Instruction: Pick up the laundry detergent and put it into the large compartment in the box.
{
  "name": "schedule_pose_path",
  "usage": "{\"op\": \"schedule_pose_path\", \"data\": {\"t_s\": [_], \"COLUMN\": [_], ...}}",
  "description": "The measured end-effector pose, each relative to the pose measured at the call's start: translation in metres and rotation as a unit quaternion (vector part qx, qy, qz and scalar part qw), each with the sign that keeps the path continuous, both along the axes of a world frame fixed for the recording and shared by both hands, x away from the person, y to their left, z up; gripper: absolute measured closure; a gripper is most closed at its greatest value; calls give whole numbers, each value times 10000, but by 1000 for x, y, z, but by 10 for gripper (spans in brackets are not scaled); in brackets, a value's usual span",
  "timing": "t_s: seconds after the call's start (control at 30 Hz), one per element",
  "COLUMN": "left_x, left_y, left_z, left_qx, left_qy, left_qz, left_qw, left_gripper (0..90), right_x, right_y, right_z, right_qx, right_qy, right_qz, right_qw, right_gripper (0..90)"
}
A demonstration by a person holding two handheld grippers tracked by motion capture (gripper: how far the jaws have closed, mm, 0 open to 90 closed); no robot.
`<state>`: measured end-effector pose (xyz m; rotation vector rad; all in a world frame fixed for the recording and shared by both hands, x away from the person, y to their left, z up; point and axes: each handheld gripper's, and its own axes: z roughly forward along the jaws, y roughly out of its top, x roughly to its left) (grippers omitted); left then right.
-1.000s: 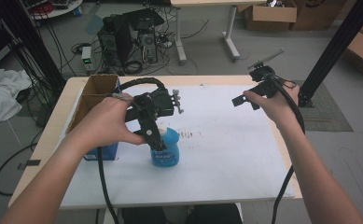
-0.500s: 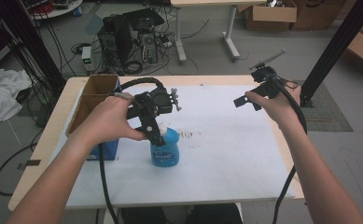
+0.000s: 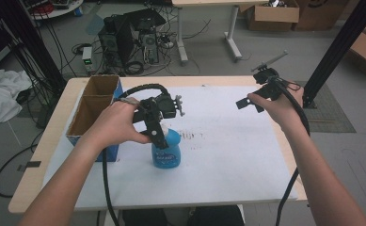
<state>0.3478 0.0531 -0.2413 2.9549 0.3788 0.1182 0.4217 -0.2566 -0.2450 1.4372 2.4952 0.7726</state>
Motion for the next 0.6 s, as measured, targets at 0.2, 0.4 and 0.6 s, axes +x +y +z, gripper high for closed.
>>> {"op": "schedule_pose_path", "data": {"t_s": [0.2, 0.4, 0.6], "left_x": [3, 6, 7], "left_y": [-2, -3, -4], "left_z": [-9, -19, -25], "left_qx": [41, 96, 87], "left_qy": [18, 33, 69], "left_qz": [20, 43, 29], "left_qw": [10000, 9999, 9999], "left_gripper": [62, 61, 62], "right_x": [0, 0, 0], "right_y": [2, 2, 1], "right_z": [-1, -3, -3], "right_qx": [-29, -41, -38], "right_qy": [-29, 3, -4], "right_qz": [48, 45, 42], "right_qw": [10000, 10000, 10000], "right_gripper": [198, 196, 196]}}
